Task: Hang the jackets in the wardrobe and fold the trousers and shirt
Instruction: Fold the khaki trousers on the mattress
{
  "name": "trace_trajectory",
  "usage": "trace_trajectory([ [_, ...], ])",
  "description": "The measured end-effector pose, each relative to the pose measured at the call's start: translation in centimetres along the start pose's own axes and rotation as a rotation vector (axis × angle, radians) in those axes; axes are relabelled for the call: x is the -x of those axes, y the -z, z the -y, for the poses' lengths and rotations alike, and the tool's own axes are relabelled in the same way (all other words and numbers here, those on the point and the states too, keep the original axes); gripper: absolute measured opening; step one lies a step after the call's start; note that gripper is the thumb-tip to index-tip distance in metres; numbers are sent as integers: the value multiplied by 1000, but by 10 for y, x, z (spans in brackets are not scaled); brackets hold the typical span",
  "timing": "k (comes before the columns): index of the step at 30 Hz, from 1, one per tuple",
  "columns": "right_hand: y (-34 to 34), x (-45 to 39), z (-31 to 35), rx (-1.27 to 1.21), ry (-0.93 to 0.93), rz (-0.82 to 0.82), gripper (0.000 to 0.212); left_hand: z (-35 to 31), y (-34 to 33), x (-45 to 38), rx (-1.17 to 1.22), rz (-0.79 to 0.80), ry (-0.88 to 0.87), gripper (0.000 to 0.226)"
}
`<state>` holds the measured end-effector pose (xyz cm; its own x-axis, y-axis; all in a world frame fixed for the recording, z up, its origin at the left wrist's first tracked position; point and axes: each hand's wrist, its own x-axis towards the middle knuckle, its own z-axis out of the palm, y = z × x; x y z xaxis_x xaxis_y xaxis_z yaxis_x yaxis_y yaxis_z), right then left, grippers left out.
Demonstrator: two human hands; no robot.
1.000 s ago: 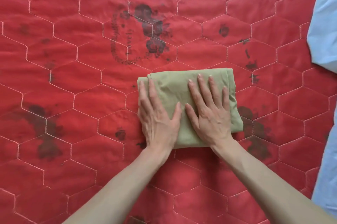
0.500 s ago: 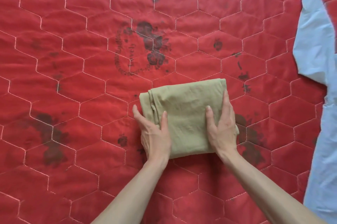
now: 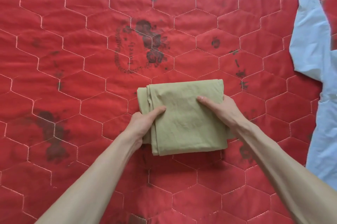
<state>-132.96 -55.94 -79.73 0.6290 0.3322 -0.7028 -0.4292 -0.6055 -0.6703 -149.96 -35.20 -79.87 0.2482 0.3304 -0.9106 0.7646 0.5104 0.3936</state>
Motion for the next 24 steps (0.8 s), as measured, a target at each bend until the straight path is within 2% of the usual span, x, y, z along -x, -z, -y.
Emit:
trace_trajectory([
  [2, 2, 4, 0, -65, -2, 44, 56, -4, 11, 0, -25, 91, 37, 65],
  [4, 4, 13, 1, -124, -13, 98, 57, -7, 18, 8, -37, 134, -1, 75],
  [6, 7, 27, 8, -190, -29, 133, 60, -13, 24, 23, -20, 165, -28, 75],
  [8, 7, 44, 22, -268, -38, 166, 63, -23, 31, 45, 71, 240, -13, 65],
  [12, 15, 88, 65, -358, -36, 236, 61, -46, 52, 103, 179, 412, 20, 32],
  [15, 22, 128, 99, -367, -23, 247, 64, -55, 69, 152, 205, 439, -3, 23],
  [17, 22, 160, 125, -356, -1, 245, 70, -59, 78, 187, 227, 416, -17, 29],
  [20, 24, 209, 158, -336, 22, 270, 65, -60, 92, 240, 267, 410, -33, 37],
  [24, 40, 276, 193, -339, 32, 283, 63, -60, 108, 312, 296, 384, -83, 62],
])
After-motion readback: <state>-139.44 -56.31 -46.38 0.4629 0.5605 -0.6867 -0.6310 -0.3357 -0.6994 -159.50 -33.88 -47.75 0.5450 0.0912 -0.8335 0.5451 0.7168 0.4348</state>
